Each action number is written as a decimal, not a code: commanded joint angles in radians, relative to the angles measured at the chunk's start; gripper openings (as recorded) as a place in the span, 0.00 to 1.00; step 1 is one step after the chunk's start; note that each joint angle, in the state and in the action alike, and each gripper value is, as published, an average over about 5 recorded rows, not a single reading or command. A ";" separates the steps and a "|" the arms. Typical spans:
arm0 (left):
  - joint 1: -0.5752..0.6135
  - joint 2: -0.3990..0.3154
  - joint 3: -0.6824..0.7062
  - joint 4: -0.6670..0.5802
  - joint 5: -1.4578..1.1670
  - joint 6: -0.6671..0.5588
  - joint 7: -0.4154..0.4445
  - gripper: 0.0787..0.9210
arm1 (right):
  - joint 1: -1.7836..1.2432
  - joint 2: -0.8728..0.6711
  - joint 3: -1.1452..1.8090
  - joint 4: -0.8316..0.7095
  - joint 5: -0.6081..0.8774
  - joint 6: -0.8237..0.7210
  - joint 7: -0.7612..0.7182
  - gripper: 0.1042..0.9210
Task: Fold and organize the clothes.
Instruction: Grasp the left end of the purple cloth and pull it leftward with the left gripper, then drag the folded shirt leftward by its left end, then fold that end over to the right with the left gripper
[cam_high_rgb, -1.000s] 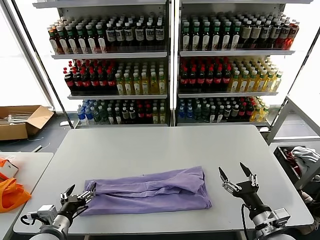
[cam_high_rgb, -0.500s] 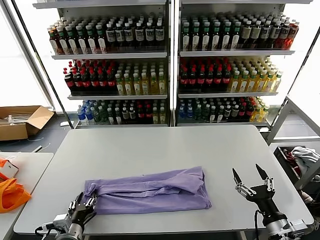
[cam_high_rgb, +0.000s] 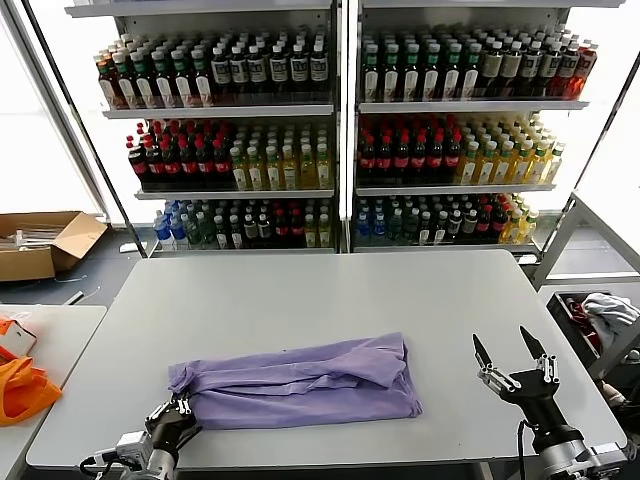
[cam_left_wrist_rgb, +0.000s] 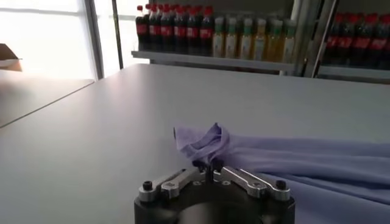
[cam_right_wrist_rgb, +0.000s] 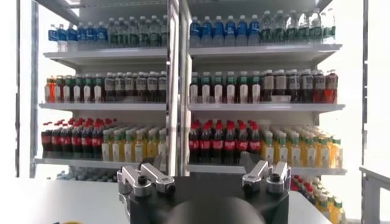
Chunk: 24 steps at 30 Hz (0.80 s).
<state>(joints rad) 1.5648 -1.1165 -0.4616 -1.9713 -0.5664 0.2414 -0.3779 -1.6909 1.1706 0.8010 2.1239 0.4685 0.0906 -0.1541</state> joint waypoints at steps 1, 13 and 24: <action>-0.006 0.078 -0.118 -0.024 -0.025 -0.018 0.051 0.04 | -0.007 0.000 0.007 -0.002 0.011 0.008 -0.001 0.88; -0.018 0.342 -0.497 0.157 -0.066 -0.084 0.307 0.03 | 0.003 0.010 0.001 -0.007 0.022 0.024 0.004 0.88; -0.063 0.346 -0.331 -0.106 -0.051 0.054 0.346 0.03 | -0.004 0.026 -0.005 0.026 0.014 0.022 0.015 0.88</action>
<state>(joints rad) 1.5392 -0.8244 -0.8420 -1.9231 -0.6228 0.2162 -0.1078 -1.6909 1.1947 0.7962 2.1395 0.4836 0.1111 -0.1418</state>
